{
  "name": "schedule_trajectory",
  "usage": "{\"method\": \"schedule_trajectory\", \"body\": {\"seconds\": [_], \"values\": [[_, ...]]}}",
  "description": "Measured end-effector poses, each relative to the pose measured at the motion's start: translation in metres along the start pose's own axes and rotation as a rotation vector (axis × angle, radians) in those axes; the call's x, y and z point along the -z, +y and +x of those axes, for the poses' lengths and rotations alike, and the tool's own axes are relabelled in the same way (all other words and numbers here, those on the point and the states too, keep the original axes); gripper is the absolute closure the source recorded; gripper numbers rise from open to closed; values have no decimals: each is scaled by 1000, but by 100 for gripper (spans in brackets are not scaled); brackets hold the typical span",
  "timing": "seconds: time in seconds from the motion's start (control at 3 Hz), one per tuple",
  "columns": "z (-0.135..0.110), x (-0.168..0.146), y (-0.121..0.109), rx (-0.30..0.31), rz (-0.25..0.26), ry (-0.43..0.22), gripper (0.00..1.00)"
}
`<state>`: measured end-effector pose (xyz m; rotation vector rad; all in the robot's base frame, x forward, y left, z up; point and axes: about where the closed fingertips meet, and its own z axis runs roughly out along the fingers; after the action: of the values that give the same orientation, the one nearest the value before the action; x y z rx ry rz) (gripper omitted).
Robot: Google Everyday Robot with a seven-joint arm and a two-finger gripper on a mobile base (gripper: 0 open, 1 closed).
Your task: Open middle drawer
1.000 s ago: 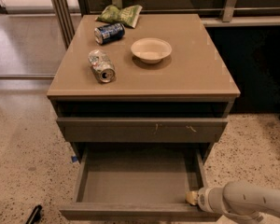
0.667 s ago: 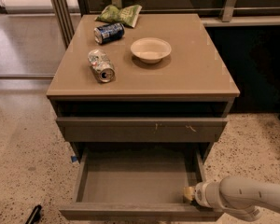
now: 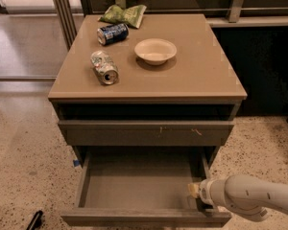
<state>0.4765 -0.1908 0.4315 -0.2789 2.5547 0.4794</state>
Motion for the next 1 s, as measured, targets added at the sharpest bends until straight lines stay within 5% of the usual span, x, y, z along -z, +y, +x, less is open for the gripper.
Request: {"method": "schedule_trajectory", "body": {"seconds": [1.0], "values": [[-3, 1, 5, 22, -3, -8, 11]]}}
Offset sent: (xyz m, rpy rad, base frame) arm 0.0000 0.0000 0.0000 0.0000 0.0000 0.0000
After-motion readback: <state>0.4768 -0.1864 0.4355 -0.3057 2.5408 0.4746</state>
